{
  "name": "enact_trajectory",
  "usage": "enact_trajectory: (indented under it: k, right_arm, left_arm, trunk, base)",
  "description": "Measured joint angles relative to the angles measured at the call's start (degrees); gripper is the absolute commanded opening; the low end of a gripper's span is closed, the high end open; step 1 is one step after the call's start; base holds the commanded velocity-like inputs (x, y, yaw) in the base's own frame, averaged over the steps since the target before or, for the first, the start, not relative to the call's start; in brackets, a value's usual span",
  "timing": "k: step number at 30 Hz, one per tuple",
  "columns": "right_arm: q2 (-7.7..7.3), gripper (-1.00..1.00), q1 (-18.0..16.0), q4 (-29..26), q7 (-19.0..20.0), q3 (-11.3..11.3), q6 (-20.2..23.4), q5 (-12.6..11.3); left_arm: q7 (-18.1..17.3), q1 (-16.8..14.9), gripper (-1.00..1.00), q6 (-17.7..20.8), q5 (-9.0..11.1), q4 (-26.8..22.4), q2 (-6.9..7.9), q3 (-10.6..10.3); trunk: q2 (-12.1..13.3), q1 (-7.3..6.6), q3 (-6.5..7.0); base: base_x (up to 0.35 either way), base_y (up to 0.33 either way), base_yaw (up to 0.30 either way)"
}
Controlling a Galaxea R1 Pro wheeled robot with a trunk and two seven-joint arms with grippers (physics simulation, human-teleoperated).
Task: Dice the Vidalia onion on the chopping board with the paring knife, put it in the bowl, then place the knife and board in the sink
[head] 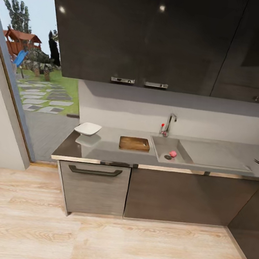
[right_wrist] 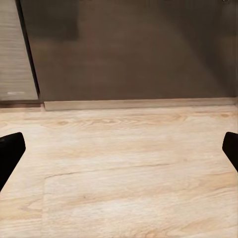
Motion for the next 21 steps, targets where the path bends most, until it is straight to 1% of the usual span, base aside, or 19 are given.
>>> enact_trajectory:
  k: [21]
  right_arm:
    - [0.08, 1.0, 0.0, -0.1, 0.0, 0.0, 0.0, 0.0]
  left_arm:
    - [-0.2, 0.0, 1.0, -0.2, -0.1, 0.0, 0.0, -0.2]
  trunk:
    - [0.0, 0.0, 0.02]
  base:
    - [0.0, 0.0, 0.0]
